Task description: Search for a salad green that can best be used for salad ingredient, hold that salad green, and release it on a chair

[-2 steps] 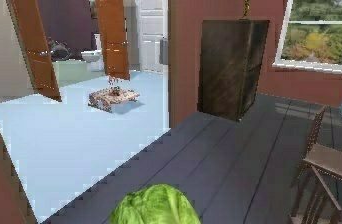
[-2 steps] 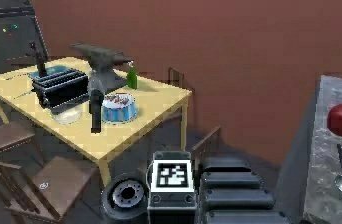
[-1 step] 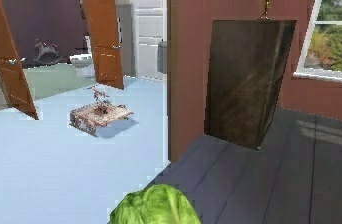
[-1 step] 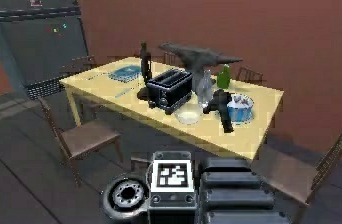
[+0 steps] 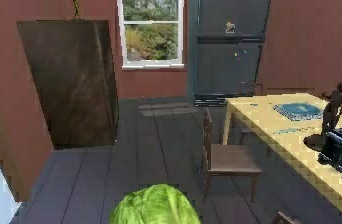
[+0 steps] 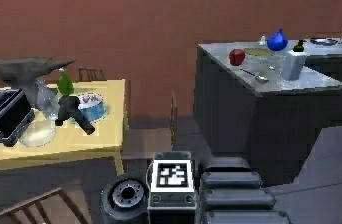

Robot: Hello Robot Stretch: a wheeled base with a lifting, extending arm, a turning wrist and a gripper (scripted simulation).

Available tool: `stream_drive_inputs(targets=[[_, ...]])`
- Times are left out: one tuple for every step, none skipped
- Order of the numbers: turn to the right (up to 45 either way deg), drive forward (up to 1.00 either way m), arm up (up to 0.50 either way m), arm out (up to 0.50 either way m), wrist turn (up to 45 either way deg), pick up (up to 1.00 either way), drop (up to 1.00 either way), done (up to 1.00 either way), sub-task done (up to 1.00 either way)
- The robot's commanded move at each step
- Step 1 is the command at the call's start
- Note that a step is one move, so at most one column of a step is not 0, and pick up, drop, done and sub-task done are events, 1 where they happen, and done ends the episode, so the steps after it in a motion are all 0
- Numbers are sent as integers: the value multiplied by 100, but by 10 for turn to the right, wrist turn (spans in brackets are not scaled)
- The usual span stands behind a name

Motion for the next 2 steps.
stream_drive_inputs(targets=[[450, 0, 0, 0, 0, 0, 0, 0, 0], [330, 0, 0, 0, 0, 0, 0, 0, 0]])
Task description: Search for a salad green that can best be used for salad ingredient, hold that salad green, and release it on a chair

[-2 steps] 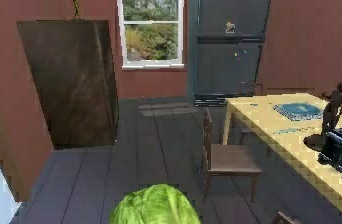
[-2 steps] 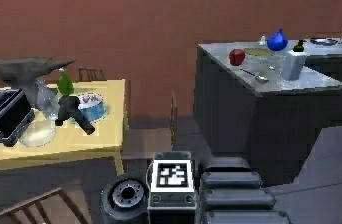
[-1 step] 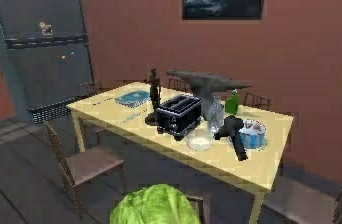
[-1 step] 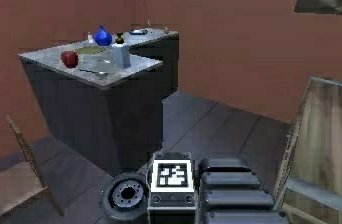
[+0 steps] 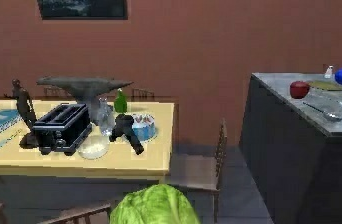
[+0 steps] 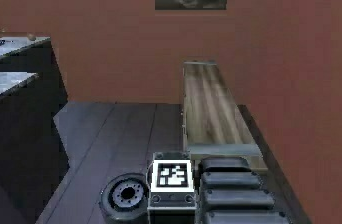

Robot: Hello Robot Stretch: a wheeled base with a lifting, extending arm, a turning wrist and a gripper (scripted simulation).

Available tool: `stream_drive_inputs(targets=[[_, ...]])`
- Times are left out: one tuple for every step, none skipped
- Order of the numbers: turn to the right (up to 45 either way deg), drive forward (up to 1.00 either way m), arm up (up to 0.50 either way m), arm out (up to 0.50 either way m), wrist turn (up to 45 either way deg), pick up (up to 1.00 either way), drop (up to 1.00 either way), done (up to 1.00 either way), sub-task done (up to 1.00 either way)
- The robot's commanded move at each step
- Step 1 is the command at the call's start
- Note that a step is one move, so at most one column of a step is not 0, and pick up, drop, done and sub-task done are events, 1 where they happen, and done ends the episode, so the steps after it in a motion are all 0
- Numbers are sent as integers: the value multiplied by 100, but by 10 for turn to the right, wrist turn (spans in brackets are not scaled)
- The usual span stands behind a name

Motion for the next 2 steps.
stream_drive_inputs(targets=[[30, 0, 0, 0, 0, 0, 0, 0, 0], [-450, 0, 0, 0, 0, 0, 0, 0, 0]])
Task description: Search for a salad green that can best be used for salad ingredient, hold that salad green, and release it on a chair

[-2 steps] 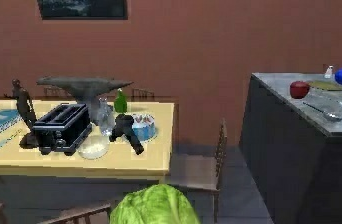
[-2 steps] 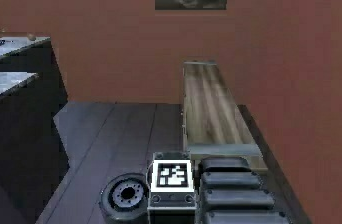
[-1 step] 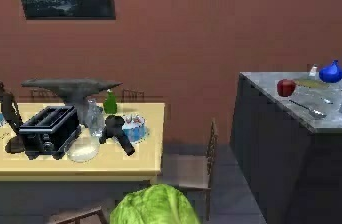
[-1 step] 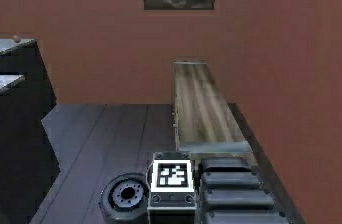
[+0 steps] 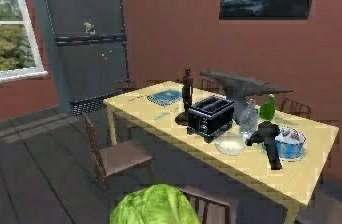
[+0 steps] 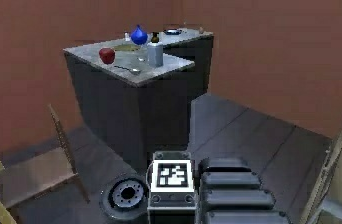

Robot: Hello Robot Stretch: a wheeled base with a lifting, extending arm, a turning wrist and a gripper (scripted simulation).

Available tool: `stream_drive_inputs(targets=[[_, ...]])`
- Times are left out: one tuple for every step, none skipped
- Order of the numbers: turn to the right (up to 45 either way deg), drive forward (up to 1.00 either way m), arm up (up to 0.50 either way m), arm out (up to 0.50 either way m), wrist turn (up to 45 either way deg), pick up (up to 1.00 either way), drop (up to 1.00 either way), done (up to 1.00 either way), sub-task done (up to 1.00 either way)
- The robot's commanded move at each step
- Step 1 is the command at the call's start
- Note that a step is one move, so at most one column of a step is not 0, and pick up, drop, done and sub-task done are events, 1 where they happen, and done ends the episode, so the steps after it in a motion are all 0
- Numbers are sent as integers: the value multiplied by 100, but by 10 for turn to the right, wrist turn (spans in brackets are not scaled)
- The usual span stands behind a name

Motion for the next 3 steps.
stream_drive_inputs(targets=[[-450, 0, 0, 0, 0, 0, 0, 0, 0], [-270, 0, 0, 0, 0, 0, 0, 0, 0], [0, 0, 0, 48, 0, 0, 0, 0, 0]])
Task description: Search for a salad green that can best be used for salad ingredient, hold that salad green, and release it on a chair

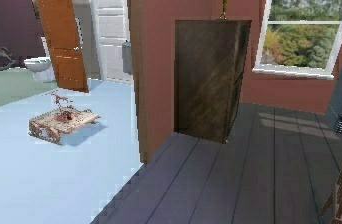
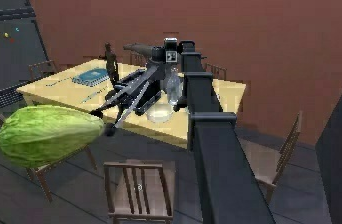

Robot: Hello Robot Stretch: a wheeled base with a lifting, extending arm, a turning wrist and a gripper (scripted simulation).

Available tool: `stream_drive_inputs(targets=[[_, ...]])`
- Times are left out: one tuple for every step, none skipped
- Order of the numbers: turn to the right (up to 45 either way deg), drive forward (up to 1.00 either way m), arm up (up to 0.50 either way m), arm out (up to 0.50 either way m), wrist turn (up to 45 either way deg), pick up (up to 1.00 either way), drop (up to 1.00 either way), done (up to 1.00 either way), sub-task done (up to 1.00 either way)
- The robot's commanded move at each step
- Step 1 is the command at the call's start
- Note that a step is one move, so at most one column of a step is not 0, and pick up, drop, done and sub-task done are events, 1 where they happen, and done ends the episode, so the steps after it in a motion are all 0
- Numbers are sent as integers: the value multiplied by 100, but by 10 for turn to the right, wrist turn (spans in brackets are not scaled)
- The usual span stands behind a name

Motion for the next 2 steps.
stream_drive_inputs(targets=[[0, 0, 0, 0, 450, 0, 0, 0, 0], [0, 0, 0, 0, 450, 0, 0, 0, 0]])
